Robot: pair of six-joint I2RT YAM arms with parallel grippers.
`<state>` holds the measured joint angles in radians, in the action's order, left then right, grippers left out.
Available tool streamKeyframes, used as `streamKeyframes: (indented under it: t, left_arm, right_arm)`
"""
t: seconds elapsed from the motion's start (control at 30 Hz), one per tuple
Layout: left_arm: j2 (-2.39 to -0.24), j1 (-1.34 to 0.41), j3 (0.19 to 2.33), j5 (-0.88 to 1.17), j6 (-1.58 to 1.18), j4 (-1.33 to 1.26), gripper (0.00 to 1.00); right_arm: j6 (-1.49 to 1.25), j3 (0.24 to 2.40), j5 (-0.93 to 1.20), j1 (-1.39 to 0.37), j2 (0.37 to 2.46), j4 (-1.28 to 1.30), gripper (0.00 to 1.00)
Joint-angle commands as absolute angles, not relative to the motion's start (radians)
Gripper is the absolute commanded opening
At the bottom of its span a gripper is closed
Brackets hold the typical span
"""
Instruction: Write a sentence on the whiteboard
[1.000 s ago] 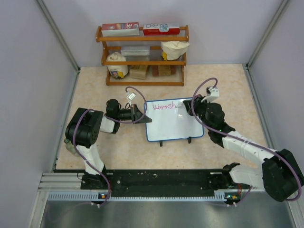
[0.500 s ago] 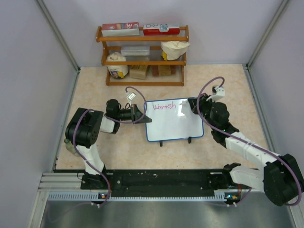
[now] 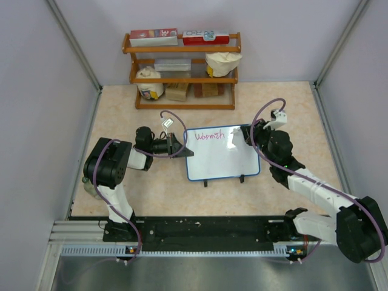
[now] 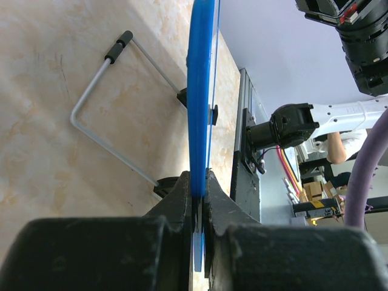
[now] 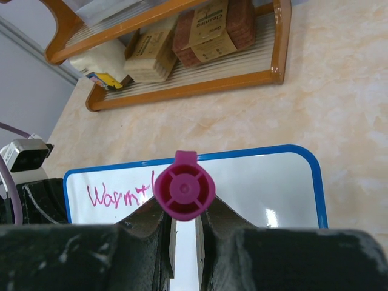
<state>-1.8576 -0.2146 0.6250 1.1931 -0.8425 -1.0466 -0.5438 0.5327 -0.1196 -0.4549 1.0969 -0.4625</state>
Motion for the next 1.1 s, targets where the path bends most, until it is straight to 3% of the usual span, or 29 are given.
streamKeyframes:
  t: [0.0,1.07]
  left_arm:
    - [-1.858,-0.213,0.64,1.193,-0.844,-1.055,0.0]
    - [-1.858,-0.215,0.64,1.195,-0.844,-1.057,0.0]
  right_arm:
    - [-0.514,0.583,-0.143,-0.446,1.086,-0.482,0.0]
    - [-0.512,0.525,-0.166,-0.446,1.094,-0.469,0.0]
